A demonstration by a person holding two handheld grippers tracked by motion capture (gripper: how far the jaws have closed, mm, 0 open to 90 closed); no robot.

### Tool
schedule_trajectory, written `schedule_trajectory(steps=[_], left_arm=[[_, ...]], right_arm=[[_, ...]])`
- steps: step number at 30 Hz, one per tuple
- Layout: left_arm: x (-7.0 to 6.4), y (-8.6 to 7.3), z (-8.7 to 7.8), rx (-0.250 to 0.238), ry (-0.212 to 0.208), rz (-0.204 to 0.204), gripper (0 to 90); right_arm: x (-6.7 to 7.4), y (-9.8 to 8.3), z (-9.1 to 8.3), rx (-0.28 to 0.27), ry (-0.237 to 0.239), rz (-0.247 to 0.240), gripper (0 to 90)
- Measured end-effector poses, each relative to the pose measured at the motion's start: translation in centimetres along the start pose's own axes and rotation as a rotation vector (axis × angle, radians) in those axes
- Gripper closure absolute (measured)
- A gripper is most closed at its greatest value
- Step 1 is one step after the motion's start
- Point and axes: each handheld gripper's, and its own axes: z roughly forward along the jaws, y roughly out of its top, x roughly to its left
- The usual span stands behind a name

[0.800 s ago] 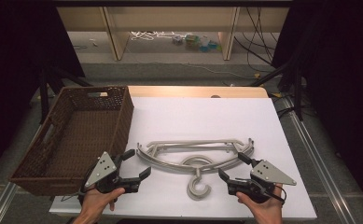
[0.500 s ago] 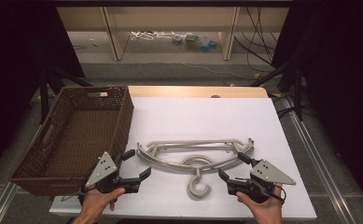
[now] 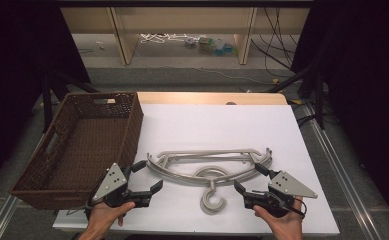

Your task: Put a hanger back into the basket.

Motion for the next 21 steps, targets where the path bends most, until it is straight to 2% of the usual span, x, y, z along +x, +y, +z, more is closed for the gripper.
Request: schedule_trajectory(steps=[4,10,13,14,18,20,21], left_arm=[[-0.2,0.0,0.2,0.007,-0.011,0.022,15.7],[-0.3,0.2,0.6,0.007,-0.026,0.015,15.9],[-0.4,0.3,0.9,0.015,-0.056,0.012,15.9],[-0.5,0.4,0.9,0.026,-0.048,0.027,15.9],[-0.6,0.6,1.4,0.044,-0.049,0.025,16.0],[-0.7,0.9,1.8,0.063,-0.064,0.051,16.9],[-0.9,1.2,2.2,0.084,-0.065,0.079,17.9]], right_arm=[[0.0,0.0,0.0,0.004,0.001,-0.001,15.8],[-0.1,0.0,-0.1,-0.013,0.003,0.0,15.8],[-0.1,0.1,-0.2,-0.002,-0.008,-0.002,15.9],[-0.2,0.1,-0.2,-0.011,-0.009,0.001,15.9],[-0.1,0.1,-0.2,-0.006,-0.01,0.0,15.9],[-0.1,0.1,-0.2,-0.005,-0.01,0.0,15.9],[-0.2,0.1,-0.2,-0.013,-0.008,0.002,15.9]])
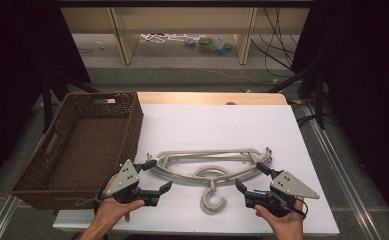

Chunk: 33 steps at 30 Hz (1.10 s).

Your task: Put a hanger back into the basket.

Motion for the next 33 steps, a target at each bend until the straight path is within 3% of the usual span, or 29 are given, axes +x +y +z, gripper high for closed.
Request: schedule_trajectory(steps=[3,5,6,9,12,17,18,24,29,30,33], left_arm=[[-0.3,0.4,0.5,0.028,-0.016,0.03,18.2],[-0.4,0.8,1.5,0.099,-0.052,0.086,17.4],[-0.4,0.8,1.5,0.099,-0.052,0.086,17.6],[-0.5,0.9,2.9,0.207,-0.091,0.121,19.2],[-0.4,0.9,3.8,0.248,-0.104,0.129,20.8],[0.2,0.9,6.1,0.349,-0.146,0.143,22.5],[0.4,1.0,6.5,0.379,-0.154,0.166,24.1],[0.5,0.6,9.0,0.483,-0.174,0.211,26.9],[0.8,0.7,10.0,0.524,-0.2,0.209,28.5],[0.9,0.7,10.4,0.558,-0.206,0.23,28.8],[0.9,0.7,10.9,0.593,-0.221,0.243,29.9]], right_arm=[[0.0,0.0,0.0,-0.002,-0.002,0.0,15.9],[0.0,-0.1,0.0,-0.006,-0.008,0.001,15.9],[-0.1,-0.1,0.1,-0.007,-0.009,0.001,15.9],[-0.1,-0.1,0.0,0.005,-0.001,-0.003,15.9],[-0.1,-0.1,0.2,-0.021,0.001,0.002,15.9],[-0.1,-0.1,0.1,-0.001,-0.004,0.001,15.9],[-0.1,-0.1,0.1,0.007,-0.002,0.018,15.9],[-0.2,-0.2,0.2,0.002,0.009,0.026,15.9],[-0.2,-0.2,0.2,0.02,0.011,0.021,16.0],[-0.2,-0.2,0.2,0.024,0.01,0.016,16.0],[-0.2,-0.2,0.2,0.026,0.007,0.014,16.0]])
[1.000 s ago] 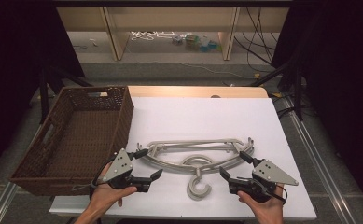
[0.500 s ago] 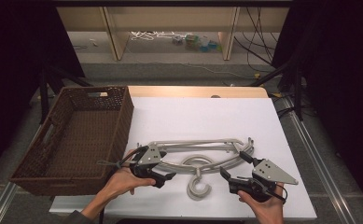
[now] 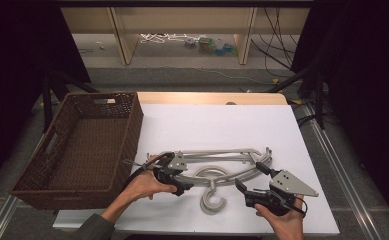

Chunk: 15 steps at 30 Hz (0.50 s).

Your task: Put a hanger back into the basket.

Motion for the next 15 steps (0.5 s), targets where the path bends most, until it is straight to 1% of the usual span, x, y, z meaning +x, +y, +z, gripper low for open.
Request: schedule_trajectory(steps=[2,3,4,5,6,7,8,9,10,11,12,13,14,15], left_arm=[[0.0,0.1,0.4,0.012,0.003,0.004,30.3],[-0.2,0.1,0.7,-0.008,0.007,-0.017,31.9],[-0.2,0.2,0.8,0.004,0.009,-0.006,31.9],[0.0,0.3,0.8,0.027,0.001,0.019,33.1],[0.0,0.4,0.9,0.029,-0.003,0.02,33.1],[-0.1,0.5,1.1,0.021,-0.002,0.016,35.8],[-0.1,0.6,1.1,0.036,-0.002,0.032,36.8],[0.0,0.7,1.2,0.034,-0.003,0.036,40.2],[0.0,0.7,1.3,0.034,-0.015,0.029,40.6],[0.1,0.7,1.4,0.036,-0.014,0.033,40.6],[0.1,0.6,1.6,0.041,-0.022,0.027,41.7],[0.2,0.6,1.7,0.045,-0.024,0.029,45.0],[0.2,0.6,1.9,0.047,-0.032,0.024,46.0],[0.2,0.6,2.1,0.046,-0.039,0.015,50.9]], right_arm=[[0.0,0.0,0.0,-0.002,0.0,0.002,16.1],[0.0,0.0,0.0,0.003,0.005,0.003,16.1],[0.0,0.0,0.0,0.003,0.005,0.003,16.1],[0.0,0.0,0.0,0.002,0.004,0.004,16.1],[0.0,0.0,0.0,0.002,0.004,0.004,16.1],[0.0,0.0,0.0,0.001,0.005,0.004,16.1],[0.0,0.0,0.2,-0.008,0.006,0.008,16.1],[0.0,-0.1,0.1,0.003,0.013,0.009,16.1],[0.0,0.0,0.2,-0.001,0.015,0.011,16.1],[0.0,0.0,0.2,-0.001,0.015,0.011,16.1],[0.0,0.0,0.2,-0.001,0.014,0.011,16.1],[0.0,0.0,0.2,0.002,0.016,0.012,16.2],[0.0,0.0,0.1,0.014,0.008,0.007,16.1],[0.0,0.0,0.1,0.012,0.01,0.009,16.2]])
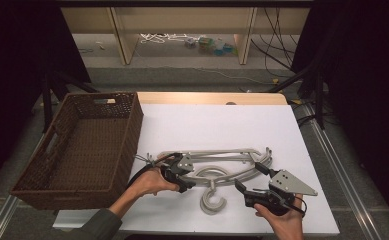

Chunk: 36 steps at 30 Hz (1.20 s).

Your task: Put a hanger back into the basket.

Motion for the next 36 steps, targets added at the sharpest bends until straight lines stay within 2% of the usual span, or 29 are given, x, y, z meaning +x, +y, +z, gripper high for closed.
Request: schedule_trajectory(steps=[3,4,5,7,8,10,14,20,30,33,34,36], left_arm=[[0.1,0.1,0.2,0.005,-0.01,0.006,54.4],[0.2,0.2,0.2,0.018,-0.007,0.028,54.4],[0.3,0.2,0.2,0.025,-0.011,0.031,57.1],[0.4,0.3,0.3,0.014,-0.012,0.023,61.7],[0.5,0.3,0.3,0.022,-0.029,0.022,61.7],[0.5,0.4,0.3,0.025,-0.037,0.027,65.0],[0.5,0.5,0.1,0.029,-0.057,0.064,71.9],[0.5,0.6,-0.1,0.035,-0.05,0.111,73.4],[0.5,1.5,-1.8,-0.049,-0.065,0.144,76.7],[0.4,1.8,-2.2,-0.064,-0.057,0.15,79.4],[0.3,1.9,-2.3,-0.066,-0.057,0.152,79.4],[0.3,2.0,-2.6,-0.074,-0.046,0.158,80.2]], right_arm=[[0.0,0.0,0.0,0.0,0.001,0.0,16.2],[0.0,0.0,0.1,-0.006,0.004,0.004,16.2],[0.0,-0.1,0.1,-0.008,0.011,0.007,16.2],[0.0,-0.1,0.2,-0.018,0.014,0.009,16.3],[0.0,-0.1,0.2,-0.017,0.015,0.009,16.4],[0.0,0.0,0.1,0.0,0.009,0.001,16.4],[0.1,-0.1,0.2,-0.004,0.016,0.0,16.5],[0.1,-0.1,0.2,-0.001,0.024,-0.001,16.7],[0.1,0.0,0.1,0.002,0.018,-0.007,17.0],[0.0,0.1,-0.1,-0.013,0.005,-0.01,17.7],[0.0,0.1,0.0,-0.039,0.013,-0.001,18.0],[-0.2,0.3,-0.4,-0.055,-0.012,-0.01,18.1]])
